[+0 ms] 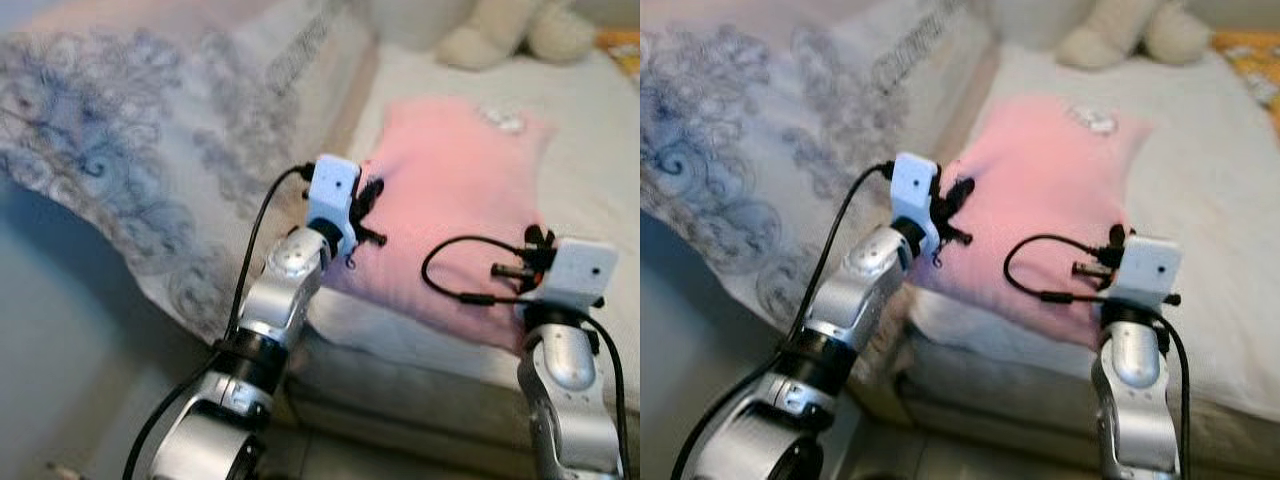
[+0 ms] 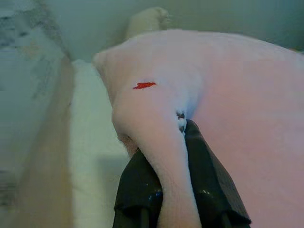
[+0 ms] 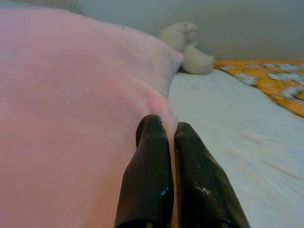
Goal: Clean up the room
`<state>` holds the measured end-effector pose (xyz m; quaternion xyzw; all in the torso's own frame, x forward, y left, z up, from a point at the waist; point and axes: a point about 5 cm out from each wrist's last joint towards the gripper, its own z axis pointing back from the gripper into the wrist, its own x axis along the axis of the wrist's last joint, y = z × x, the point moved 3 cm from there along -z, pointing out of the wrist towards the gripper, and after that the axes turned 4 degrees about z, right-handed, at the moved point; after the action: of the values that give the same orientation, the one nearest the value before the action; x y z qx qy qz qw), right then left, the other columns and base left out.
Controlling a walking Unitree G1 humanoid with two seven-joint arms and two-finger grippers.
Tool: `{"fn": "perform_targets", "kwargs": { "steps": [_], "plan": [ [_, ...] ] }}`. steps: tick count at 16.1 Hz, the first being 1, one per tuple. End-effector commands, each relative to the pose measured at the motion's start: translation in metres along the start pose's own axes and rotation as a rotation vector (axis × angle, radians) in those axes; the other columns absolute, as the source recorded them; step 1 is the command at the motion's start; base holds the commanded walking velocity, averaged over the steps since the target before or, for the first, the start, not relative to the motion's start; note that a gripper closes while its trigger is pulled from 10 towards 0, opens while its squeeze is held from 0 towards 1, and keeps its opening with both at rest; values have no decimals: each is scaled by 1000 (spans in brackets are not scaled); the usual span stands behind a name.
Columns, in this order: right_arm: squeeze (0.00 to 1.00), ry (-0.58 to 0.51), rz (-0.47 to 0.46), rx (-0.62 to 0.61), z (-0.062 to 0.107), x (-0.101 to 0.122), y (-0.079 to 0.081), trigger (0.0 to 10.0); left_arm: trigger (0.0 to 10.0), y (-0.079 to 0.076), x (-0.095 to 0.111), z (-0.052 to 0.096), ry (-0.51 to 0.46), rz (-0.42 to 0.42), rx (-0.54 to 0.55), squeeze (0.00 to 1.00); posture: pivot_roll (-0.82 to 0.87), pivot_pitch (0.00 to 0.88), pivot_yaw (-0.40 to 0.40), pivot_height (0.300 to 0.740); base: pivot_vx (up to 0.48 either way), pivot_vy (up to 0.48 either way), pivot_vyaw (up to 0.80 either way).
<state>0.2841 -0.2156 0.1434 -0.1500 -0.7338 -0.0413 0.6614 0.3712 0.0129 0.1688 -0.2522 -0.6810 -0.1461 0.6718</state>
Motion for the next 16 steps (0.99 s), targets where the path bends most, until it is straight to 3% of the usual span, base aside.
{"fn": "perform_targets", "kwargs": {
  "steps": [1, 6, 11, 15, 16],
  "plan": [
    [59, -15, -3, -2, -2, 3, -1, 10000, 10000, 13, 10, -1, -37, 18, 59, 0, -129, 0, 92, 736, 398, 266, 0],
    [59, -12, -3, 14, -5, 2, 1, 10000, 10000, 17, 13, -4, -34, -16, 63, 0, -126, 0, 91, 736, 381, 290, 0],
    [35, -3, -3, 48, -23, 1, 4, 10000, 10000, 28, 16, -17, 7, -71, 80, 0, -107, 0, 83, 736, 0, 0, 0],
    [4, 89, -35, 123, -37, -25, 21, 10000, 10000, 31, 7, -27, 58, -63, 108, 0, -94, 48, 82, 736, 0, 0, 0],
    [0, 124, -18, 147, -39, -35, 26, 10000, 10000, 30, 3, -29, 69, -63, 120, 0, -88, 104, 79, 736, 0, 0, 0]
  ]
}}
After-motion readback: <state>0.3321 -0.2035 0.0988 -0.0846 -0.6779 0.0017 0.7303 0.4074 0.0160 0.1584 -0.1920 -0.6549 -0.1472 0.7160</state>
